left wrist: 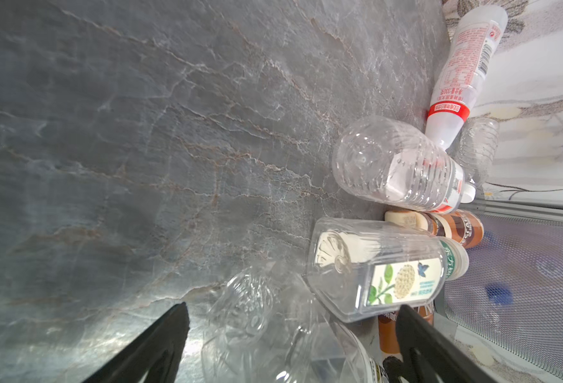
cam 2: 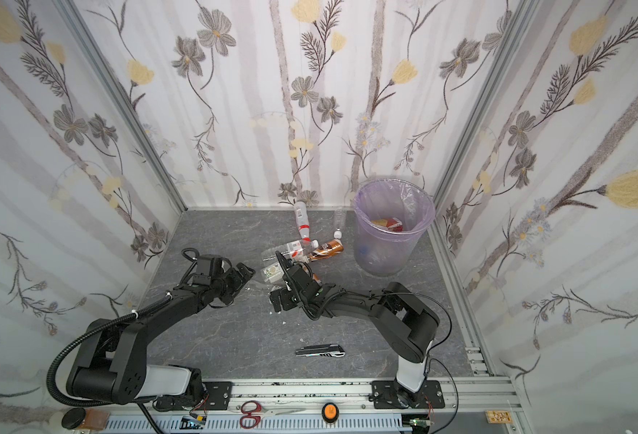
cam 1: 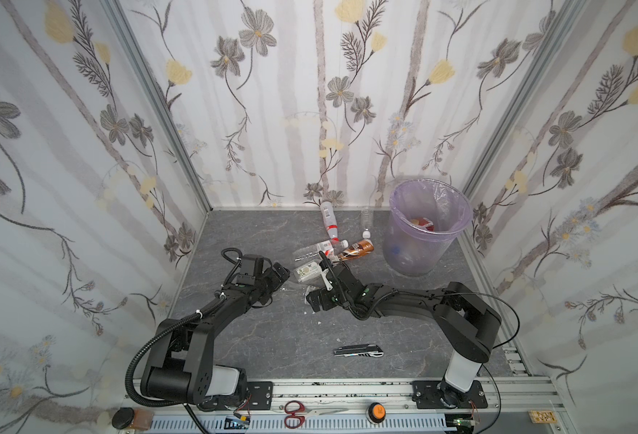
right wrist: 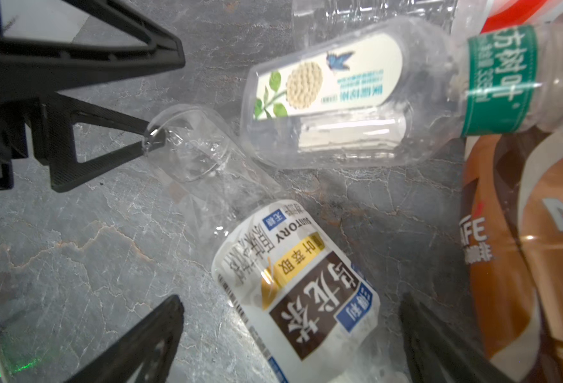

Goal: Throw the plastic bottles in the bin

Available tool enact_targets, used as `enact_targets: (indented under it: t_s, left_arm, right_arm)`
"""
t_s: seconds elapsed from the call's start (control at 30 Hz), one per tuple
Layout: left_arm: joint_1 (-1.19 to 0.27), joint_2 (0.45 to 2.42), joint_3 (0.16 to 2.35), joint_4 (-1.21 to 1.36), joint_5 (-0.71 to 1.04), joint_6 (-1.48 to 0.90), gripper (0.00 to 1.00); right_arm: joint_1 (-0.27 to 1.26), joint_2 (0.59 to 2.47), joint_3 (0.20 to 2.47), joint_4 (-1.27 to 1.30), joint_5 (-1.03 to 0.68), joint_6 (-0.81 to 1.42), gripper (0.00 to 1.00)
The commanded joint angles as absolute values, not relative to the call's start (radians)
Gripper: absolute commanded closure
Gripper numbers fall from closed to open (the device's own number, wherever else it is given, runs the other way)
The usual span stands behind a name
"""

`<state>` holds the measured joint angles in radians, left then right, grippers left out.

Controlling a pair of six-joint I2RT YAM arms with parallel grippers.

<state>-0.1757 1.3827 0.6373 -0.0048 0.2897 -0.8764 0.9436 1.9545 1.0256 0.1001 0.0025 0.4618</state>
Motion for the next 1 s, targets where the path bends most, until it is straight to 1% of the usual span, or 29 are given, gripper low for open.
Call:
enact_targets:
  t_s: [0.0, 0.53, 0.67, 0.77, 0.97]
  left_arm:
    - [-0.175, 1.390, 0.635, 0.027, 0.300, -0.894, 0.00]
    - [-0.174, 1.387, 0.603, 0.032, 0.305, -0.871, 0.00]
    - [-0.173, 1.376, 0.591, 0.032, 0.339, -0.901, 0.00]
    - [-0.169, 1.364, 0.583, 0.031, 0.369, -0.934, 0.00]
    - [-0.166, 1.374, 0.591, 0.032, 0.381, -0.991, 0.00]
  right_arm:
    - [0.950, 1.966, 1.022, 0.130, -0.009, 0.456, 0.01]
    - [0.986, 2.031, 1.054, 0.119, -0.002, 0.454, 0.04]
    - [0.989, 2.042, 1.071, 0.111, 0.017, 0.447, 0.05]
    - [0.988, 2.050, 1.081, 0.109, 0.022, 0.442, 0.08]
    - [0.994, 2.071, 1.108, 0.106, 0.017, 0.433, 0.10]
